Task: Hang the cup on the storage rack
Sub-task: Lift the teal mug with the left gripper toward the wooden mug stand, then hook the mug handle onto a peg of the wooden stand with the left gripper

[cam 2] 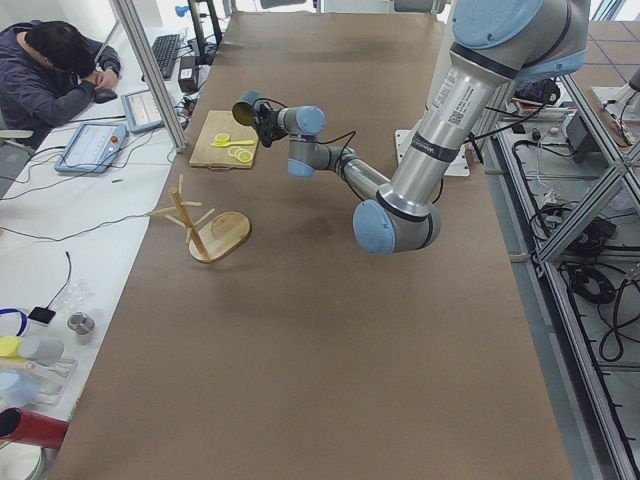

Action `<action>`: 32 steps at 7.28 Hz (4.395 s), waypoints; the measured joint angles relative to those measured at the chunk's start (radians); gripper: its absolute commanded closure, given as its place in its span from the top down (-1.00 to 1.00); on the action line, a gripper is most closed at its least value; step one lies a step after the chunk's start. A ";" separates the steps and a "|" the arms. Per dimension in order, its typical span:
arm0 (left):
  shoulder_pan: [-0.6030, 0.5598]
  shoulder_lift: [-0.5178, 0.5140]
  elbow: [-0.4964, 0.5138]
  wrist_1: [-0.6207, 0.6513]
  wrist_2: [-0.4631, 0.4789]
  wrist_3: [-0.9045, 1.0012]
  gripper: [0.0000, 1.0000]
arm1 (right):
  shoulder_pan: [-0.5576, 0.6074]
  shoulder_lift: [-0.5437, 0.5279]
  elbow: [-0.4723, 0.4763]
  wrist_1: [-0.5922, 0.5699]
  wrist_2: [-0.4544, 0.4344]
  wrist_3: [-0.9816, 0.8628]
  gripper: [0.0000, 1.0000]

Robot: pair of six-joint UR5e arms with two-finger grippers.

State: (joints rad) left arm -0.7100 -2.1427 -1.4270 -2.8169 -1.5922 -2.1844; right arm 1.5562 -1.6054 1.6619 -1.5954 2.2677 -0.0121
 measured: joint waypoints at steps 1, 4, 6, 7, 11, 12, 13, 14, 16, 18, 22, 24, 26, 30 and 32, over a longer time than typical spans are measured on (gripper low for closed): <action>-0.021 0.003 0.003 -0.008 0.000 -0.057 -1.00 | 0.000 -0.005 0.000 0.000 0.000 0.000 1.00; -0.099 0.019 0.096 -0.178 -0.002 -0.300 -1.00 | -0.001 -0.010 0.001 0.000 -0.001 0.000 1.00; -0.139 0.023 0.173 -0.299 -0.013 -0.417 -1.00 | -0.001 -0.010 0.003 0.000 0.000 0.000 1.00; -0.162 0.024 0.206 -0.348 -0.033 -0.457 -1.00 | 0.000 -0.010 0.006 0.000 0.001 0.000 1.00; -0.239 0.027 0.331 -0.507 -0.121 -0.520 -1.00 | -0.001 -0.010 0.012 0.000 0.001 0.000 1.00; -0.260 0.027 0.372 -0.550 -0.150 -0.520 -1.00 | -0.001 -0.010 0.013 0.000 0.001 0.000 1.00; -0.274 0.027 0.413 -0.592 -0.170 -0.518 -1.00 | -0.001 -0.010 0.014 0.000 0.001 0.000 1.00; -0.281 0.027 0.443 -0.621 -0.178 -0.515 -1.00 | -0.001 -0.010 0.016 0.000 0.001 0.000 1.00; -0.288 0.022 0.470 -0.638 -0.181 -0.513 -1.00 | -0.001 -0.010 0.017 0.000 0.001 0.000 1.00; -0.301 0.019 0.487 -0.641 -0.182 -0.513 -1.00 | -0.001 -0.010 0.017 0.000 0.001 0.000 1.00; -0.314 0.023 0.527 -0.671 -0.184 -0.514 -1.00 | 0.000 -0.012 0.018 0.001 0.001 0.000 1.00; -0.314 0.029 0.559 -0.725 -0.184 -0.514 -1.00 | 0.000 -0.013 0.018 0.001 0.001 0.000 1.00; -0.312 0.038 0.567 -0.747 -0.184 -0.514 -1.00 | -0.001 -0.013 0.019 0.001 0.001 0.000 1.00; -0.307 0.050 0.568 -0.757 -0.181 -0.513 0.85 | -0.001 -0.012 0.019 0.002 0.001 0.000 1.00; -0.297 0.049 0.566 -0.757 -0.177 -0.491 0.99 | -0.001 -0.010 0.019 0.002 0.001 0.000 1.00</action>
State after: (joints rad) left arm -1.0074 -2.0932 -0.8609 -3.5742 -1.7689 -2.6753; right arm 1.5555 -1.6158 1.6812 -1.5938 2.2688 -0.0123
